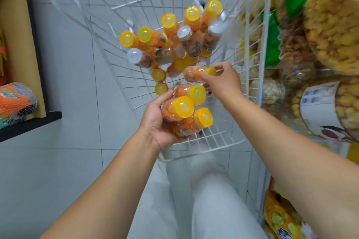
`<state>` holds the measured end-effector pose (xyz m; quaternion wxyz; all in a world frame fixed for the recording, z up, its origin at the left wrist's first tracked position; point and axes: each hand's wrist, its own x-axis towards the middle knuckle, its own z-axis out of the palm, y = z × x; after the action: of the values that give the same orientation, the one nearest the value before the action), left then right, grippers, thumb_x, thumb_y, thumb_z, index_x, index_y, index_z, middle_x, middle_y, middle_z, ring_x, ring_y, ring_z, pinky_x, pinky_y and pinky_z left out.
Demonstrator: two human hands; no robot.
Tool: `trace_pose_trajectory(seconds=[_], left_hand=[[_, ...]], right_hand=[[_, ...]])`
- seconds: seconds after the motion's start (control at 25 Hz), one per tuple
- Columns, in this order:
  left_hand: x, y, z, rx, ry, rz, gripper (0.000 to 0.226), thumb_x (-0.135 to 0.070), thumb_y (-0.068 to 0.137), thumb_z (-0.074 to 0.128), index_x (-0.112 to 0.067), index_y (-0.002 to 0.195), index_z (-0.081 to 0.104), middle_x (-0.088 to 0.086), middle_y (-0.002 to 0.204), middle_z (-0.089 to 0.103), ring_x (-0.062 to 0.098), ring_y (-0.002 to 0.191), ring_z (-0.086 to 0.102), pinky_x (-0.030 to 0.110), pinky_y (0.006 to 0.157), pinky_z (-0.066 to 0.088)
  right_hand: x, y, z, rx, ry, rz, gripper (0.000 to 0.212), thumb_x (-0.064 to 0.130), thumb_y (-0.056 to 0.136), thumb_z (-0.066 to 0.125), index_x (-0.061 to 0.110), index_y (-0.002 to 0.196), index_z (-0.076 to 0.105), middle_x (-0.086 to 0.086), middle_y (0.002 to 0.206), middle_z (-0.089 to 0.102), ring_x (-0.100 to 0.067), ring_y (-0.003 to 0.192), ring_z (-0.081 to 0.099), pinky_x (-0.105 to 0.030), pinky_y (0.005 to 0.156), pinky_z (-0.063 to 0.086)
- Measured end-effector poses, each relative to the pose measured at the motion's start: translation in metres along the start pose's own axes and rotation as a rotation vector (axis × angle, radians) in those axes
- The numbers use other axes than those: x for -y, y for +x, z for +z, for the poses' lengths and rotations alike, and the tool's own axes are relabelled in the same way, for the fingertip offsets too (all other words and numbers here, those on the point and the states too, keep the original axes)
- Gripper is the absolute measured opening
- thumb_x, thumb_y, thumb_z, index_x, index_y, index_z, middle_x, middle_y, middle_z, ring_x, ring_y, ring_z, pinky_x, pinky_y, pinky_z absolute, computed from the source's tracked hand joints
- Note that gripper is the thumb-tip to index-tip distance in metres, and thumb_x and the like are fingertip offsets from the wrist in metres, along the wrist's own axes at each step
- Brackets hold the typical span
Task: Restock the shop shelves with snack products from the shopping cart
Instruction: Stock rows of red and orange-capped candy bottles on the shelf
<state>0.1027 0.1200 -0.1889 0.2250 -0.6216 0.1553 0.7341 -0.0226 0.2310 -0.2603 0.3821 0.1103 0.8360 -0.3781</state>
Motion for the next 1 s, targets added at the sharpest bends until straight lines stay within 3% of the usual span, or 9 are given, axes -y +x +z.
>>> trace_pose_trajectory(seconds=[0.12,0.28,0.4,0.48,0.64,0.8,0.92,1.0], left_hand=[[0.008,-0.031,0.018,0.054,0.056,0.021,0.034,-0.053,0.085,0.058,-0.021,0.082,0.069,0.005,0.077,0.073,0.025,0.058,0.071,0.036,0.067,0.051],[0.021,-0.091,0.033,0.149,0.161,0.021,0.043,-0.051,0.088,0.055,-0.015,0.072,0.071,0.009,0.07,0.071,0.026,0.052,0.069,0.037,0.058,0.057],[0.037,-0.14,0.036,0.223,0.26,0.04,0.036,-0.047,0.082,0.06,-0.014,0.073,0.071,0.008,0.071,0.071,0.027,0.054,0.069,0.036,0.068,0.053],[0.051,-0.176,0.039,0.271,0.339,0.069,0.029,-0.045,0.073,0.064,-0.017,0.074,0.071,0.006,0.076,0.072,0.027,0.059,0.07,0.037,0.066,0.055],[0.091,-0.242,0.052,0.361,0.484,0.115,0.027,-0.042,0.065,0.069,-0.021,0.082,0.072,0.004,0.088,0.073,0.028,0.076,0.067,0.038,0.074,0.048],[0.153,-0.296,0.072,0.455,0.642,0.081,0.027,-0.043,0.072,0.067,-0.022,0.086,0.074,0.005,0.092,0.074,0.029,0.08,0.066,0.036,0.075,0.047],[0.212,-0.321,0.093,0.543,0.723,0.052,0.025,-0.046,0.082,0.063,-0.024,0.089,0.073,0.004,0.088,0.073,0.029,0.078,0.066,0.034,0.062,0.05],[0.258,-0.337,0.108,0.609,0.787,0.033,0.024,-0.045,0.081,0.062,-0.024,0.09,0.072,0.004,0.088,0.073,0.029,0.075,0.067,0.035,0.061,0.051]], right_hand=[[0.014,-0.059,-0.035,0.029,0.128,-0.127,0.031,0.023,0.08,0.078,0.024,0.101,0.055,0.004,0.093,0.062,-0.008,0.078,0.062,-0.015,0.064,0.051],[0.028,-0.141,-0.073,-0.167,0.485,-0.164,0.023,0.01,0.085,0.073,0.02,0.098,0.057,-0.006,0.091,0.066,-0.015,0.073,0.066,-0.022,0.061,0.054],[0.032,-0.213,-0.104,-0.294,0.721,-0.155,0.017,0.01,0.09,0.066,0.009,0.104,0.056,-0.011,0.087,0.067,-0.018,0.064,0.068,-0.024,0.057,0.055],[0.03,-0.268,-0.123,-0.371,0.826,-0.192,0.012,0.014,0.091,0.065,0.01,0.099,0.056,-0.013,0.085,0.068,-0.019,0.061,0.068,-0.025,0.055,0.053],[0.017,-0.377,-0.159,-0.555,0.922,-0.251,0.026,0.031,0.082,0.067,0.011,0.096,0.057,-0.015,0.077,0.066,-0.017,0.051,0.062,-0.024,0.046,0.049],[-0.01,-0.484,-0.204,-0.756,0.973,-0.315,0.015,0.025,0.085,0.068,0.014,0.092,0.059,-0.007,0.069,0.064,-0.012,0.047,0.057,-0.025,0.045,0.047],[-0.043,-0.558,-0.242,-0.924,0.954,-0.361,0.008,0.018,0.09,0.066,0.014,0.095,0.06,-0.007,0.076,0.063,-0.015,0.053,0.057,-0.025,0.049,0.048],[-0.071,-0.601,-0.265,-0.999,0.942,-0.375,0.005,0.014,0.093,0.063,0.014,0.097,0.061,-0.009,0.081,0.061,-0.018,0.059,0.058,-0.025,0.05,0.05]])
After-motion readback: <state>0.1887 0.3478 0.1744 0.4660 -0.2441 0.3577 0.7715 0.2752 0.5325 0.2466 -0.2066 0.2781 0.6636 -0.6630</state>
